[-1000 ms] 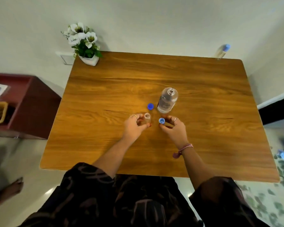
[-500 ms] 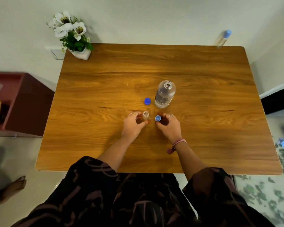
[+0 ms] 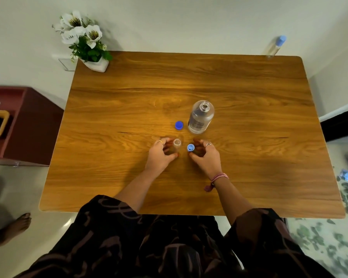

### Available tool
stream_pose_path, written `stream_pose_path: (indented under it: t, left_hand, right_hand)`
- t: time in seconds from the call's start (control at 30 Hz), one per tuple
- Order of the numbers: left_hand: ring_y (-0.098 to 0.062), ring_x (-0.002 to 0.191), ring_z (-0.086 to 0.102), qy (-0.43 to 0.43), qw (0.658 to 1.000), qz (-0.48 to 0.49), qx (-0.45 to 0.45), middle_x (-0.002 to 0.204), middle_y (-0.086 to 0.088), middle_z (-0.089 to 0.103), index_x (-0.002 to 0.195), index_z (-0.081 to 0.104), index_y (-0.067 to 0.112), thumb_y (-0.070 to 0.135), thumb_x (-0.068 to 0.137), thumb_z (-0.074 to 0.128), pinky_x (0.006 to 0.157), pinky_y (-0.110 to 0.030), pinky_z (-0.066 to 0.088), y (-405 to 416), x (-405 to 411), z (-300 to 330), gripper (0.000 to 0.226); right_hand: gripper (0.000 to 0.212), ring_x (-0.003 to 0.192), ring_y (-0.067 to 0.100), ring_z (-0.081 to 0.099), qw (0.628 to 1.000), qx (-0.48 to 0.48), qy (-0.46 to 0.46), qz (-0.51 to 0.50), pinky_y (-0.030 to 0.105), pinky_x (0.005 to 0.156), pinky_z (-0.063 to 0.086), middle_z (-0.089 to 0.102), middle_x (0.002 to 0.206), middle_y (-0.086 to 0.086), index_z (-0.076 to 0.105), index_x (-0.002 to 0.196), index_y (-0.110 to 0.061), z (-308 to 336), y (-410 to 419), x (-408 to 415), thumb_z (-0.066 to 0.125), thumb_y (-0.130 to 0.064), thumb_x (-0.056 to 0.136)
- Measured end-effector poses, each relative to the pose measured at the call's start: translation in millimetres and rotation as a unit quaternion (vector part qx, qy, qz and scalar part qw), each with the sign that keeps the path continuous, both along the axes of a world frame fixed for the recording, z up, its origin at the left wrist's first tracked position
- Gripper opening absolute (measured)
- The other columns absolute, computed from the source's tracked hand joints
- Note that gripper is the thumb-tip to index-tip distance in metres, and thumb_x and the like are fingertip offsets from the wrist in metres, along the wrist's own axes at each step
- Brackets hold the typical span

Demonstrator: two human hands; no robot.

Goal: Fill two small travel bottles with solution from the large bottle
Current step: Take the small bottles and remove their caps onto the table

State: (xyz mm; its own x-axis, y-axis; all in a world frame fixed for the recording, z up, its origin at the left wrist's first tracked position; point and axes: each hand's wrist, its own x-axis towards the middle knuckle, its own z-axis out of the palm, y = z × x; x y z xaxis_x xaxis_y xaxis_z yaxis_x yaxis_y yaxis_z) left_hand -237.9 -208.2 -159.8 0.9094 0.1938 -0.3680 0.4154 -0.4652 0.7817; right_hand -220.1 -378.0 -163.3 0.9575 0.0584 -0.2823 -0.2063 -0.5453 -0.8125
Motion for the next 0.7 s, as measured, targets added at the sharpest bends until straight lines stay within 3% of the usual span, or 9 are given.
stream_pose_path:
  t: [0.1, 0.23, 0.37, 0.43, 0.57, 0.7]
  left_hand:
    - [-0.008, 0.113, 0.051, 0.009, 1.0, -0.024, -0.014, 0.131, -0.003, 0.052, 0.134, 0.049, 0.01, -0.001, 0.076, 0.075, 0.086, -0.011, 0.043, 8.1, -1.1, -0.8, 0.065]
    - [-0.014, 0.111, 0.058, 0.019, 0.999, -0.021, -0.043, 0.127, -0.003, 0.057, 0.129, 0.053, 0.016, -0.001, 0.082, 0.065, 0.09, -0.023, 0.048, 22.9, -4.0, 1.8, 0.052]
    - [-0.014, 0.094, 0.062, 0.001, 1.0, 0.018, 0.009, 0.111, 0.001, 0.066, 0.119, 0.062, 0.021, 0.011, 0.089, 0.059, 0.075, -0.022, 0.048, 37.2, 4.2, 4.6, 0.032]
    - [-0.013, 0.093, 0.062, -0.004, 0.999, 0.052, 0.012, 0.109, 0.001, 0.068, 0.116, 0.064, 0.02, 0.012, 0.091, 0.058, 0.076, -0.023, 0.05, 38.7, 17.1, 10.1, 0.028]
    - [-0.02, 0.104, 0.065, -0.035, 0.994, 0.097, -0.047, 0.109, -0.005, 0.069, 0.112, 0.065, 0.013, 0.002, 0.092, 0.054, 0.096, -0.04, 0.052, 30.7, 48.6, 27.2, 0.025]
    - [-0.02, 0.102, 0.065, -0.059, 0.992, 0.092, -0.064, 0.107, -0.004, 0.069, 0.111, 0.064, 0.017, 0.003, 0.094, 0.054, 0.095, -0.043, 0.053, 17.2, 81.5, 44.9, 0.024]
  right_hand:
    - [0.048, 0.101, 0.009, 0.061, 1.0, 0.014, 0.007, 0.016, 0.025, 0.094, 0.05, 0.062, 0.117, 0.002, 0.058, 0.12, -0.016, 0.9, -3.6, 1.8, 0.075, -0.011, 0.075]
    - [0.048, 0.103, 0.009, 0.061, 0.999, 0.026, 0.03, 0.038, 0.02, 0.091, 0.049, 0.063, 0.117, 0.0, 0.058, 0.121, -0.016, 3.5, -14.5, 3.7, 0.074, -0.007, 0.076]
    - [0.032, 0.097, -0.001, 0.06, 0.997, 0.014, 0.055, 0.058, 0.006, 0.078, 0.045, 0.066, 0.108, -0.008, 0.062, 0.113, -0.022, 9.4, -38.0, 14.2, 0.068, -0.011, 0.084]
    - [0.025, 0.095, 0.002, 0.062, 0.998, 0.009, 0.047, 0.046, 0.012, 0.081, 0.048, 0.068, 0.102, -0.009, 0.064, 0.109, -0.023, 16.7, -52.8, 26.5, 0.065, -0.014, 0.087]
    - [0.017, 0.087, 0.006, 0.063, 1.0, -0.01, 0.017, -0.014, 0.015, 0.07, 0.047, 0.069, 0.095, -0.007, 0.065, 0.106, -0.025, 32.5, -79.8, 61.3, 0.061, -0.022, 0.09]
    - [0.02, 0.086, 0.013, 0.066, 0.997, -0.028, -0.027, -0.074, 0.024, 0.069, 0.052, 0.07, 0.093, -0.001, 0.066, 0.104, -0.017, 51.3, -101.6, 106.7, 0.056, -0.03, 0.093]
